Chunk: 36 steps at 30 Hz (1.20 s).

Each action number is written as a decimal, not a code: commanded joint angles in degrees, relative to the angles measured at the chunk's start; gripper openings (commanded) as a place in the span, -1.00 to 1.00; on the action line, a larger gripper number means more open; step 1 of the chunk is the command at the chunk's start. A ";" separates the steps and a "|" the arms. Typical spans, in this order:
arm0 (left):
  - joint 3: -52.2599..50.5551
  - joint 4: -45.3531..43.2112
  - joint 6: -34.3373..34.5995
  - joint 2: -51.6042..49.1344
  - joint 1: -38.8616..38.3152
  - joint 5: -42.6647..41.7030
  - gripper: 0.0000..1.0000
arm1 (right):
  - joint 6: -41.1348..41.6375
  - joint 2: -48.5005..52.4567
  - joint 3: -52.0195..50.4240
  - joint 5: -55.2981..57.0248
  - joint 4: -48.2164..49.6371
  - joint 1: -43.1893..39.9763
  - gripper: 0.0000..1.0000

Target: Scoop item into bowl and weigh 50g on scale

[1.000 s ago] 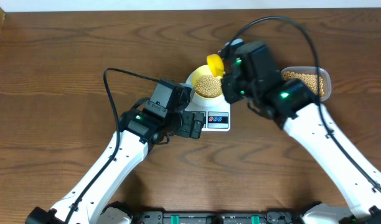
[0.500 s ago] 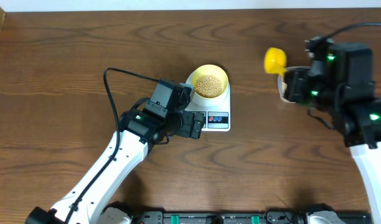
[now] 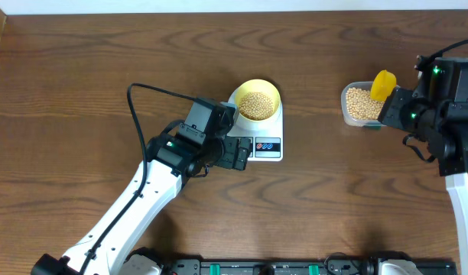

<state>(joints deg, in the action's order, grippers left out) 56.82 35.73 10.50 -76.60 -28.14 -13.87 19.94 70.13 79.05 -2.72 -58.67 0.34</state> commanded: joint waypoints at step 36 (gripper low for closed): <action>-0.46 -0.02 -0.31 0.72 0.04 -0.66 0.88 | -5.97 3.02 0.76 5.53 -0.70 -9.33 -0.98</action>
<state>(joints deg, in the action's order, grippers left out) 56.82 35.73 10.50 -76.60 -28.14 -13.87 17.23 72.16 79.05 3.42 -59.09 -8.38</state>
